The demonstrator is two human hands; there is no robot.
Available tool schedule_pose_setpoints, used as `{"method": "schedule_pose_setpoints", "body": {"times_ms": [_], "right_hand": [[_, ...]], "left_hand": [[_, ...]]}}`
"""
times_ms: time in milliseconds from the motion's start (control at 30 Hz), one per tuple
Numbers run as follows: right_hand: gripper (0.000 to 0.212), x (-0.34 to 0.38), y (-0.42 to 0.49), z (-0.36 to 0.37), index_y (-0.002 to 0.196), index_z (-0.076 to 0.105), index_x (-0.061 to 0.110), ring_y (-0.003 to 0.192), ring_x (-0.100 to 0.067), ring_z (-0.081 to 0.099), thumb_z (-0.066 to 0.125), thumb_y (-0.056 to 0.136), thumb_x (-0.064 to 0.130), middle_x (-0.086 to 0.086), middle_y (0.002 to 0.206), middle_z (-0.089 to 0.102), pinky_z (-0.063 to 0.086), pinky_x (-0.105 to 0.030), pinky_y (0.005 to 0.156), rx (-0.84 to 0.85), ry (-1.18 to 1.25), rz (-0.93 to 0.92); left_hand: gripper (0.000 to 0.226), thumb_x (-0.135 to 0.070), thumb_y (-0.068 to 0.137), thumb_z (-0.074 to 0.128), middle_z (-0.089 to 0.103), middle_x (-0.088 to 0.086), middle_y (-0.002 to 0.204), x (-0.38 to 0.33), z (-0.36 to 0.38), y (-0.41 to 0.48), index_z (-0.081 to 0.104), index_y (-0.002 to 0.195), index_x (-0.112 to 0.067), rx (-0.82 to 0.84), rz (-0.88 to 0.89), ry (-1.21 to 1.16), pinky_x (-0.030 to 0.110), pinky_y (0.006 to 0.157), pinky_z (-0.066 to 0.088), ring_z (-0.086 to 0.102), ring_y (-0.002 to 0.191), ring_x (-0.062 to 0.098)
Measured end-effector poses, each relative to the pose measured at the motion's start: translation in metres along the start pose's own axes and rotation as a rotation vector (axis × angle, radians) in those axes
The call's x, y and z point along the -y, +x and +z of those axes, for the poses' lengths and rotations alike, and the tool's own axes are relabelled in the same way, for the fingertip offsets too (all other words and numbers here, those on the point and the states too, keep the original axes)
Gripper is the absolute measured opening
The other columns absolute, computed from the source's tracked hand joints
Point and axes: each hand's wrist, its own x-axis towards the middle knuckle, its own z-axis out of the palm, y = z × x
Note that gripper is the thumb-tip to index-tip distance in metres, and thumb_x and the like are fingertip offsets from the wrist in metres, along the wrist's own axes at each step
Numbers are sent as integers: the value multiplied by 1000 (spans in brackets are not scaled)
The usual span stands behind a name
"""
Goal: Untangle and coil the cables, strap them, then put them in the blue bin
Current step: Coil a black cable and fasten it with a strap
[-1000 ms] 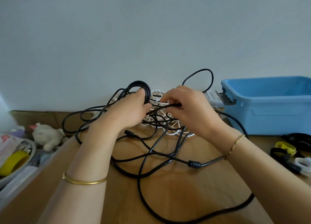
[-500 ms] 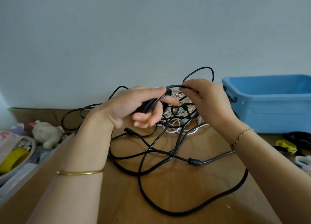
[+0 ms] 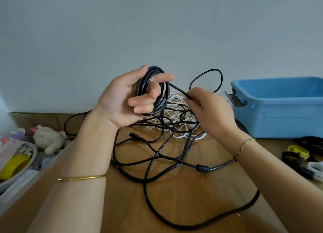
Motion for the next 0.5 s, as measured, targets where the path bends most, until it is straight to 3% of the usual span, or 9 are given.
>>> {"method": "schedule_pose_setpoints", "body": {"times_ms": [133,200,367,500], "right_hand": [[13,-3,4,-4,98,61,15,77,-22,63,50,95,21,-1,79,68,50,-42,72,-170,255,75],[14,-1,5,-6,100,60,15,73,-18,65,48,96,21,-1,75,67,51,-41,74,-175,345,121],[15,1,-2,5,106,56,20,51,-15,64,43,99,24,-2,68,63,55,-44,62,17,378,168],[18,8,-8,13,100,59,14,41,-15,56,45,98,25,-7,61,62,50,-29,47,173,418,167]], "left_hand": [[52,-29,91,33,54,-1,48,-3,-4,-4,52,121,8,-10,-101,137,12,28,27,31,26,2],[51,-29,92,32,50,-2,46,-2,-4,-4,52,122,8,-13,-108,114,11,28,25,27,26,2],[50,-27,97,32,47,-4,46,-5,-5,-2,53,122,11,181,-69,-141,12,30,29,19,34,5],[49,-30,97,30,49,-7,51,-1,-2,2,53,120,7,-14,34,-170,10,32,27,27,31,5]]}}
